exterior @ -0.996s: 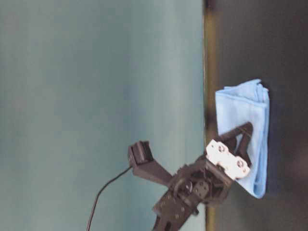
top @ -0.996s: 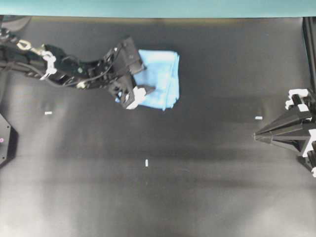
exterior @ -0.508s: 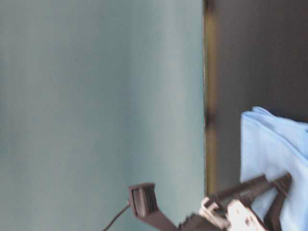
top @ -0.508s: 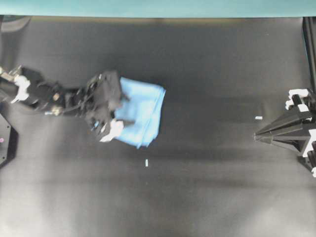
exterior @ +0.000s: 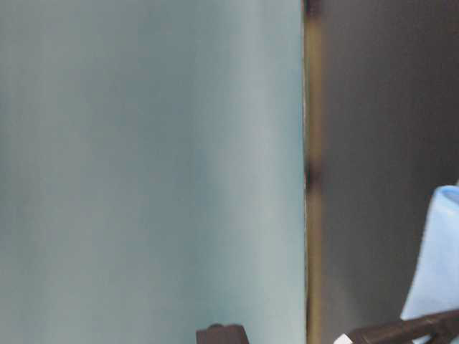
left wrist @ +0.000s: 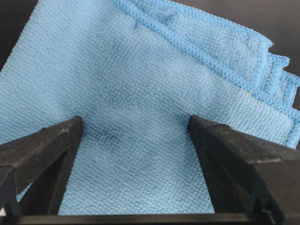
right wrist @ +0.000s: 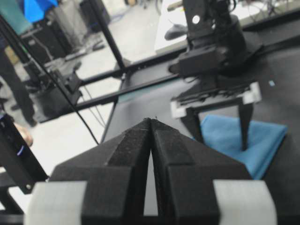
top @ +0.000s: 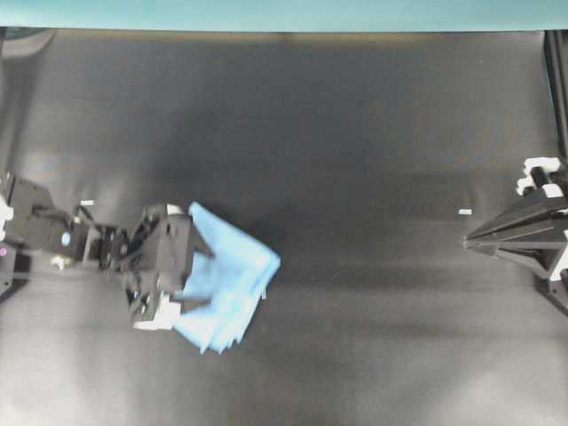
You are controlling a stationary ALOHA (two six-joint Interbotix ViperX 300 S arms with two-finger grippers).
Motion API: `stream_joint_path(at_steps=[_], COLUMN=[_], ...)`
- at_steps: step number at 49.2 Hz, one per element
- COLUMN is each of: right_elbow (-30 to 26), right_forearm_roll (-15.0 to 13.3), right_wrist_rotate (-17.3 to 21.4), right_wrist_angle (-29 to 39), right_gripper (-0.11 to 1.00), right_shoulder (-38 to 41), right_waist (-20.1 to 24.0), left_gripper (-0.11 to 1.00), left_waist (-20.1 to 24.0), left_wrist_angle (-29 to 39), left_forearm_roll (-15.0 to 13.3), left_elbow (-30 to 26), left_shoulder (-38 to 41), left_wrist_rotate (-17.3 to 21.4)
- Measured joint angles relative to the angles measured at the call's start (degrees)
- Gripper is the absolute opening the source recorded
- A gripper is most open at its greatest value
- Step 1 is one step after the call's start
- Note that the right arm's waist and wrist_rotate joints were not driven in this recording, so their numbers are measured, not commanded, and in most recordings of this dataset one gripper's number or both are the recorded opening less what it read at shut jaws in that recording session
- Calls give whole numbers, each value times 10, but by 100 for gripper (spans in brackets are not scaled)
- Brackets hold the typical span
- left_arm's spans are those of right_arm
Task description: Push a blue cloth with the left arm to wipe the desk.
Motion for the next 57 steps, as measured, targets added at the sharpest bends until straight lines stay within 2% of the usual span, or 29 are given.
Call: stream_joint_path(at_steps=[14, 28, 34, 43, 51, 57], right_elbow=[4, 4, 4, 4, 4, 4], right_forearm_roll=[1, 4, 5, 6, 5, 6], right_wrist_rotate=[-1, -1, -1, 0, 0, -1], right_wrist_angle=[20, 32, 32, 31, 32, 32], right_gripper=[0, 0, 0, 0, 0, 0], right_shoulder=[-19, -35, -36, -41, -44, -44], right_waist=[-1, 0, 0, 0, 0, 0], left_gripper=[89, 89, 89, 89, 89, 89], left_waist=[-84, -184, -225, -291, -300, -289], left_wrist_angle=[5, 44, 49, 50, 50, 50], left_forearm_roll=[0, -1, -1, -1, 0, 0], left_elbow=[1, 0, 0, 1, 4, 4], left_shoulder=[-4, -8, -9, -11, -13, -14], left_wrist_rotate=[-3, -11, -42, -118, -129, -112])
